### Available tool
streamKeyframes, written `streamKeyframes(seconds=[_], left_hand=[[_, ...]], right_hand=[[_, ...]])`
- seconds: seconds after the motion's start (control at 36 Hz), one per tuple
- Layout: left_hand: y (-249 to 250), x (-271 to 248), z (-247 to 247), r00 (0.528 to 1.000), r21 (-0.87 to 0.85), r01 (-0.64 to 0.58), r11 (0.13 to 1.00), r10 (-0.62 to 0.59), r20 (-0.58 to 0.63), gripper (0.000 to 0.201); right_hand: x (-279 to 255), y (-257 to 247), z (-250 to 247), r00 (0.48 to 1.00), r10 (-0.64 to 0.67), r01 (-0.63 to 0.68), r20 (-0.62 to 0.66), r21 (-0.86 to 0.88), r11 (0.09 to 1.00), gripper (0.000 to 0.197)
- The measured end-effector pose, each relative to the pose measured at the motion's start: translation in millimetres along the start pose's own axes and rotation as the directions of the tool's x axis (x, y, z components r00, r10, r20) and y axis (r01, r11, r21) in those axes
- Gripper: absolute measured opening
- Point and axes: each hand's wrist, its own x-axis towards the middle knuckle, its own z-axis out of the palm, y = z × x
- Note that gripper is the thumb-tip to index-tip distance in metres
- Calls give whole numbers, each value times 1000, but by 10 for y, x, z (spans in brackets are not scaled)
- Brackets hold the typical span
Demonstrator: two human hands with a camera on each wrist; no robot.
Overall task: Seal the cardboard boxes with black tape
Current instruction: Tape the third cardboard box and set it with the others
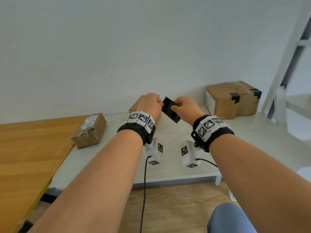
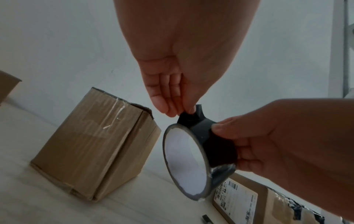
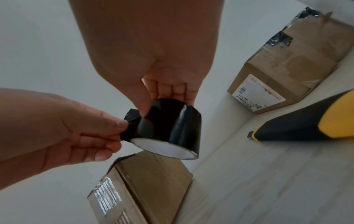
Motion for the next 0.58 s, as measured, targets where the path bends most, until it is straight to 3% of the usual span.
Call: streamKeyframes(seconds=[0.17, 0.33, 0.58], left_hand=[[-28, -14, 0, 1000, -4, -2, 1000, 2, -8, 15], [-69, 0, -79, 999, -7, -15, 1000, 14, -36, 16], [-197, 96, -201, 990, -125, 125, 984, -131, -46, 18]], right_hand=[[17, 3, 44, 998, 59, -60, -15, -87, 994, 18], [21, -29, 55, 996, 89, -88, 13, -44, 995, 14], [57, -150, -5, 997, 13, -9, -79, 50, 999, 26]])
